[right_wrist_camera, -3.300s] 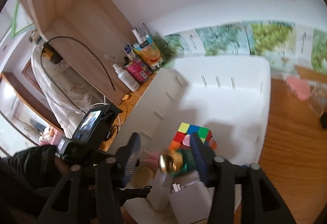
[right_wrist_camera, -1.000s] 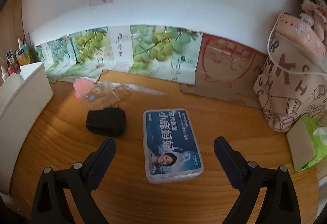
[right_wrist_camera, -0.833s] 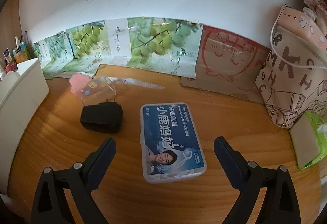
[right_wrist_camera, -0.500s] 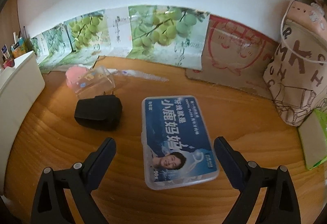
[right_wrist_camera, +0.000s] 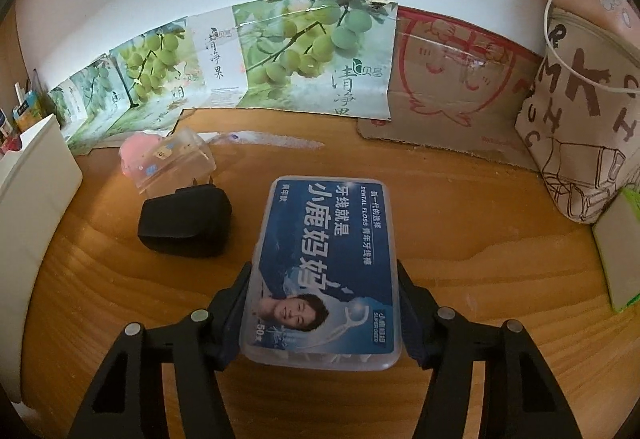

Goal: Organize rigid objects
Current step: 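Lift the blue floss box with the right tool toward the tray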

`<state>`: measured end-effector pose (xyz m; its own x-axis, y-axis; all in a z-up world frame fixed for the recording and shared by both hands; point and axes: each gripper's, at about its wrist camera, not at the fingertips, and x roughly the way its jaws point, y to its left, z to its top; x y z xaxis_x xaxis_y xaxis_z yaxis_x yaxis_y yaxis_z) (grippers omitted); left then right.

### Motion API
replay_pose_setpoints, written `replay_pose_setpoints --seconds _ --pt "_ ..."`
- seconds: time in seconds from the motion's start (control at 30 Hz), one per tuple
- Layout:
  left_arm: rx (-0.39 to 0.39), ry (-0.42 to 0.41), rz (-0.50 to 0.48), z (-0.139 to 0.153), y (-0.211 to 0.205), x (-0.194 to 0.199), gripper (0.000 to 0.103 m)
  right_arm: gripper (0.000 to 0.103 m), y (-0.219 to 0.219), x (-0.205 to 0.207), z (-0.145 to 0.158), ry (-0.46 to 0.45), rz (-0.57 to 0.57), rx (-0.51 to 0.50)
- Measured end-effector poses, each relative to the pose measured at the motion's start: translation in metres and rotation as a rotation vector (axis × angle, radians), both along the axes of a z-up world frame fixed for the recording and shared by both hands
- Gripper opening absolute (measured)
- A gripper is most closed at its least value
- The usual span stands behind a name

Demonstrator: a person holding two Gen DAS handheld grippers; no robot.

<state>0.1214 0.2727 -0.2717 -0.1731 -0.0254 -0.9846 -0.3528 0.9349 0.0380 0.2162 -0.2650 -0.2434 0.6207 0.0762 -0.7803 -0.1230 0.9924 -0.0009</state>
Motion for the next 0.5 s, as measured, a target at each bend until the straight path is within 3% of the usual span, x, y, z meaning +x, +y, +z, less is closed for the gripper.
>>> replay_pose_setpoints --seconds 0.23,0.4,0.5 --pt "-0.034 -0.032 0.0 0.002 0.005 -0.006 0.018 0.063 0.011 -0.014 0.001 0.04 -0.032 0.01" --pt "-0.038 -0.048 -0.002 0.005 0.009 -0.013 0.018 0.063 0.02 -0.034 0.004 0.083 -0.065 0.07" --pt "-0.044 -0.06 -0.001 0.008 0.009 -0.017 0.018 0.063 0.032 -0.048 0.006 0.131 -0.072 0.034"
